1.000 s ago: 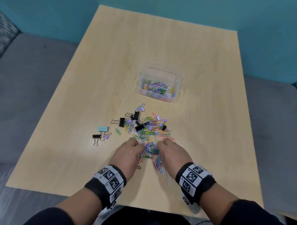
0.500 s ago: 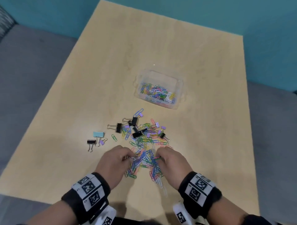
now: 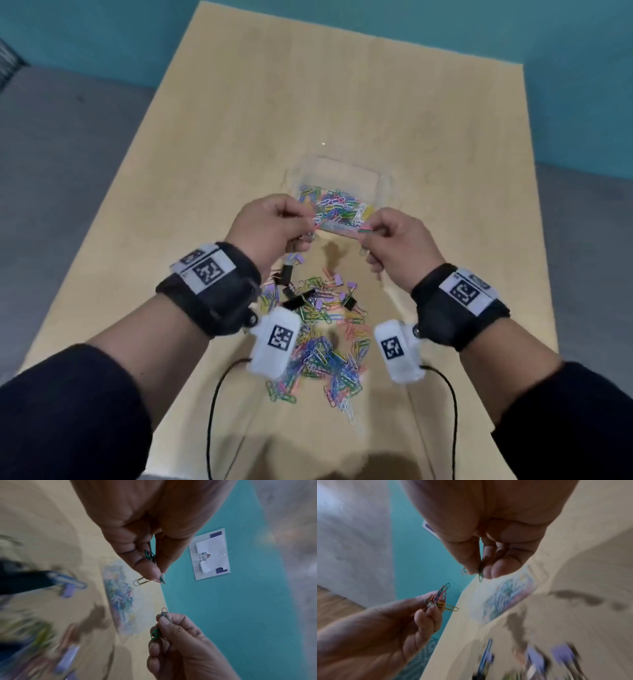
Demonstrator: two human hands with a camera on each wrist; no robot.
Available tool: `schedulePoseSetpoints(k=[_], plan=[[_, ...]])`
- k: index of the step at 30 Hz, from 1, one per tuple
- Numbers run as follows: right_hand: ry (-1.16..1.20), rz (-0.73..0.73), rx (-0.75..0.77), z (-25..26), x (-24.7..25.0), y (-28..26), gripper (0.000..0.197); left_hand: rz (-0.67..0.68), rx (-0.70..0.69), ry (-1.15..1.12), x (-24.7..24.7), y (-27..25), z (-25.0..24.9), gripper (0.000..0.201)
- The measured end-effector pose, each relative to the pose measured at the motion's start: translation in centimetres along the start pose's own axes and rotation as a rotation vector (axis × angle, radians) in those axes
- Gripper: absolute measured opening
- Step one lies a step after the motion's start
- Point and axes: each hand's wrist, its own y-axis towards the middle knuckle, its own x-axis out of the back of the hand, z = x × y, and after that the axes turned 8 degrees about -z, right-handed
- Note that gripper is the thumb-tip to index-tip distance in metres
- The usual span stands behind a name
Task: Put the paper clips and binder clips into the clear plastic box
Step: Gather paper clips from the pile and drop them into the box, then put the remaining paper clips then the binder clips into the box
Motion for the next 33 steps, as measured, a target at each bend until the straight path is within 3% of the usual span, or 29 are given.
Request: schedulePoseSetpoints(k=[3,6,8,11,14,17,20,22,25,29,33], plan=[[-0.203,-0.075,0.132,1.5,0.0,4.1,0.013,-0.019,-0.112,0.090,-2.5,3.4,-2.0,0.016],[-0.397,-0.014,0.142,2.4,0.2,5.7,0.010,0.010,-0.166,0.206,-3.8,4.8,-2.4,0.011],[-0.578,-0.052,0.187,2.1,1.0,5.2,0.030,-0.002,-0.163,0.264,-2.7,4.8,-2.1,0.010],[-0.609,-0.132,0.322,0.3,2.2,2.4,0.026,-0.107,-0.207,0.376,1.3,3.9,-0.4,0.020],[-0.715,0.040,0.378,-2.9,1.2,-0.8,0.027,-0.140,-0.412,0.842,5.5,2.4,3.0,0.025],[-0.870,0.203,0.461,-4.5,-0.8,-2.9,0.037,0.033,-0.614,1.106,6.9,1.6,6.5,0.028],[-0.957,0.319,0.608,-3.8,-3.1,-2.7,0.056,0.135,-0.714,1.314,6.7,0.9,7.9,0.037],[-0.973,0.379,0.668,-3.0,-4.8,-2.0,0.069,0.176,-0.752,1.345,6.4,-0.2,8.4,0.043],[-1.018,0.443,0.635,-2.2,-6.3,-0.9,0.079,0.231,-0.766,1.316,6.3,-1.9,9.4,0.053],[-1.088,0.463,0.579,-2.5,-6.2,-0.5,0.082,0.169,-0.698,1.278,6.7,-1.8,10.1,0.056],[-1.013,0.400,0.453,-3.1,-5.2,-0.9,0.078,0.072,-0.572,1.135,7.3,-1.6,10.0,0.059]])
